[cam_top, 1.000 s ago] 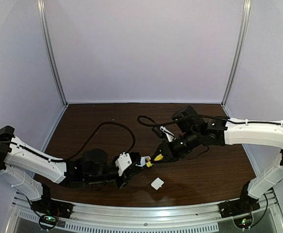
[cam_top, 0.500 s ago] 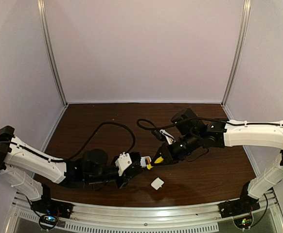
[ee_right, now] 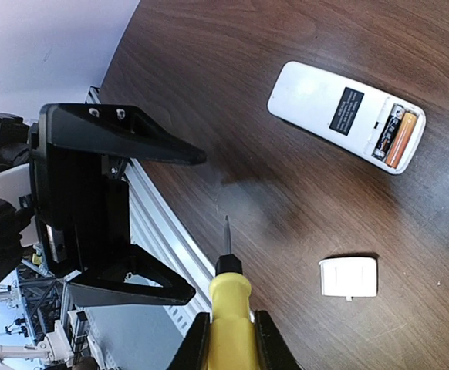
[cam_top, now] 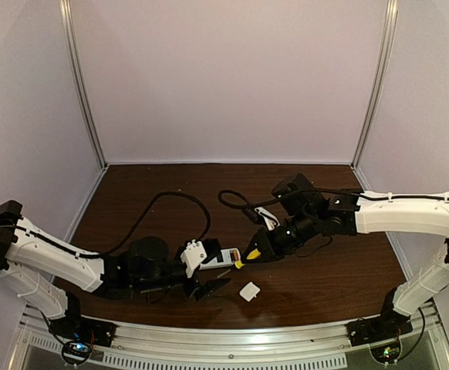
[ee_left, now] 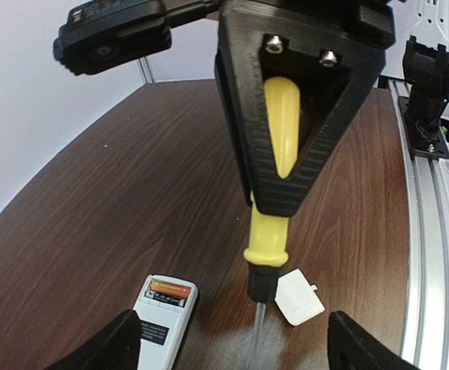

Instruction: Unload the batteries from the remote control

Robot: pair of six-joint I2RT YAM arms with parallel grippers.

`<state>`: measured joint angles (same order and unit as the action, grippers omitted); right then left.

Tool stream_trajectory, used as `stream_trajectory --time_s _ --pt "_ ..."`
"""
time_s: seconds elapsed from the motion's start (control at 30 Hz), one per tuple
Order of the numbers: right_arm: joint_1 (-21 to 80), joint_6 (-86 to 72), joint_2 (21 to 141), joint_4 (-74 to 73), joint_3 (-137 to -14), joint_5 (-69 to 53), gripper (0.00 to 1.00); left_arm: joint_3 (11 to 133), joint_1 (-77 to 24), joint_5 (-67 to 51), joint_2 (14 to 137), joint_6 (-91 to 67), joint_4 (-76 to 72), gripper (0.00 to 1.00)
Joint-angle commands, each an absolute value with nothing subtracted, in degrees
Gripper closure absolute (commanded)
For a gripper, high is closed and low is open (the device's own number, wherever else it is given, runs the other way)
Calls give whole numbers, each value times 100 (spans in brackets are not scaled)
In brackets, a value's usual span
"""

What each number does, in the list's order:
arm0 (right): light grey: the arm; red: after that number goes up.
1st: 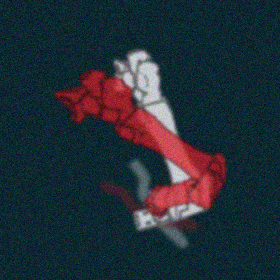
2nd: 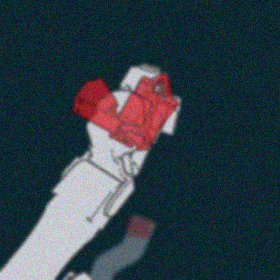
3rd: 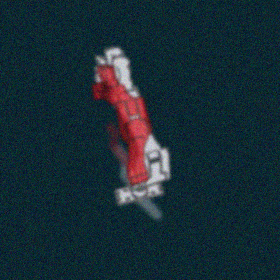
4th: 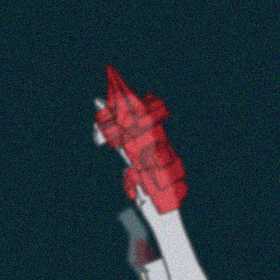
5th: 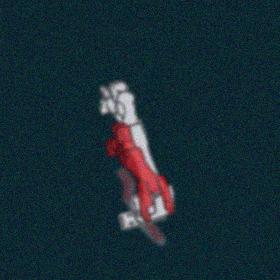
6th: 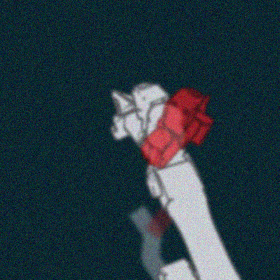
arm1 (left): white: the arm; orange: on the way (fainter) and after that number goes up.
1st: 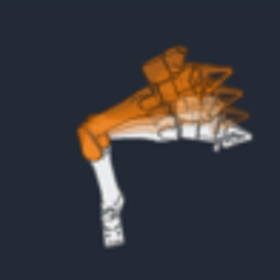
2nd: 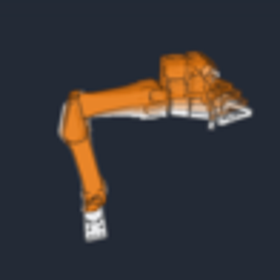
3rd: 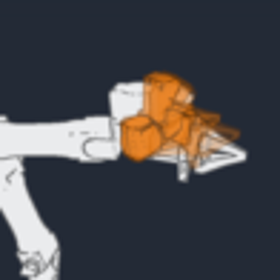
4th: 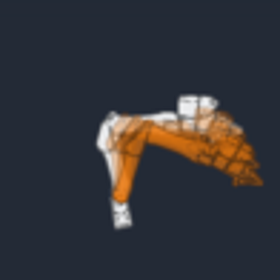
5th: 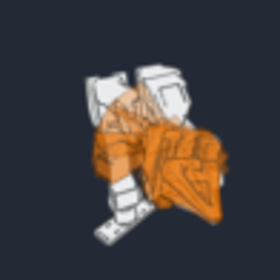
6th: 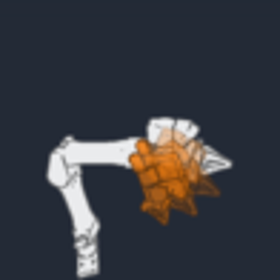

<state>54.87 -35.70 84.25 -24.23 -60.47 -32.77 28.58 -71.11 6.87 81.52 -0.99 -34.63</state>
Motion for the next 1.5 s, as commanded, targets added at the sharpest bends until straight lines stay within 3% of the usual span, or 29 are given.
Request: stream_trajectory --time_s 0.0,0.37,0.47,0.63,0.8,1.1,1.47 --pt "5511 -3377 8156 -2491 -5911 -2958 100 2687 -7136 846 8027 -69 -3893 13" --pt "5513 -3038 7666 -2691 -5678 -2124 100 2564 -7137 1765 8357 -59 -4687 13" --pt "5510 -3023 7530 -2635 -5533 -2054 100 2341 -7136 2126 8445 142 -5187 3" --pt "5505 -2898 7225 -2546 -5239 -1764 100 2384 -7075 2492 8356 57 -4677 3" --pt "5504 -2744 6948 -2543 -4950 -1642 100 2191 -6671 1291 8164 106 -4584 2" --pt "5493 -2544 6337 -2615 -4640 -1636 100 1996 -5060 -1766 8302 473 -4381 3" --pt "5487 -2461 5772 -2762 -4365 -1661 100 2379 -4364 -2842 9229 904 -4363 3"
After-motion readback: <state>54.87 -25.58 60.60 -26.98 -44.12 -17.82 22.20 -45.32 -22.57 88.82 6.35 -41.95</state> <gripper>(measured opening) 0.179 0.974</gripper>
